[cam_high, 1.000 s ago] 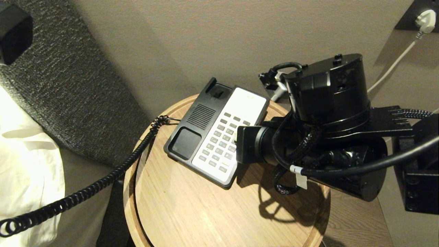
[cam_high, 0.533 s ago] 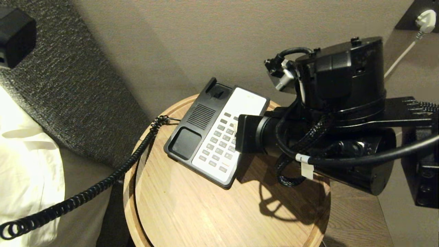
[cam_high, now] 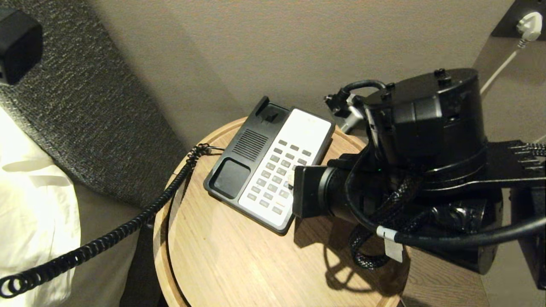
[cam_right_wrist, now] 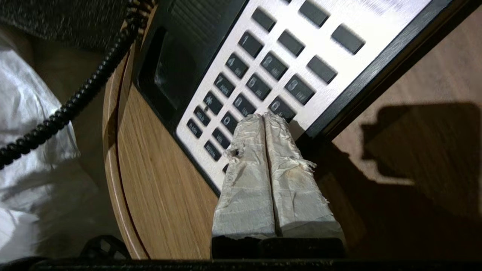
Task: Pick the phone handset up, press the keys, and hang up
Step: Dial the number
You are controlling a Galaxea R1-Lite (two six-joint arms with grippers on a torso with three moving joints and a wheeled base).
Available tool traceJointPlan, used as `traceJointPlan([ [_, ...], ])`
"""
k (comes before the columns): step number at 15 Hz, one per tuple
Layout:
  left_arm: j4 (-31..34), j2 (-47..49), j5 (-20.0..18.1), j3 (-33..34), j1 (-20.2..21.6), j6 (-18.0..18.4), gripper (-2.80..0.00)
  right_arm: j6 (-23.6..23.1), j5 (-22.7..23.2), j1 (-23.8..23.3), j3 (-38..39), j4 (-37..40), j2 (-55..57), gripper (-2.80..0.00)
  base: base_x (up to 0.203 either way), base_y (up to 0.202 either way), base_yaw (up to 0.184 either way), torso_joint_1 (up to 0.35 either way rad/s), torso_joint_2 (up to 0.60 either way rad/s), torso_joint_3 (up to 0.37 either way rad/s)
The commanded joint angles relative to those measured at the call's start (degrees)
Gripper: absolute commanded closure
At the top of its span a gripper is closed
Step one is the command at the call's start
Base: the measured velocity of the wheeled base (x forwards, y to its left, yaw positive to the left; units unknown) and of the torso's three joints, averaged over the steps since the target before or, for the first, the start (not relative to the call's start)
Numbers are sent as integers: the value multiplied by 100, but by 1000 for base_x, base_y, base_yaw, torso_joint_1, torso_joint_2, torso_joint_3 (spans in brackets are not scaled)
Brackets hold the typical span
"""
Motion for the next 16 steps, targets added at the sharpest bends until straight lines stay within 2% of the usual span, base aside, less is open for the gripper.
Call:
traceJointPlan([
  [1,9,-1,9,-4,1,-25,0,13,-13,27,28,0,23,0,0,0,0,0,0,0],
  [16,5,-10,14,-9,1,-25,0,-29,-22,18,20,-5,118,0,0,0,0,0,0,0],
])
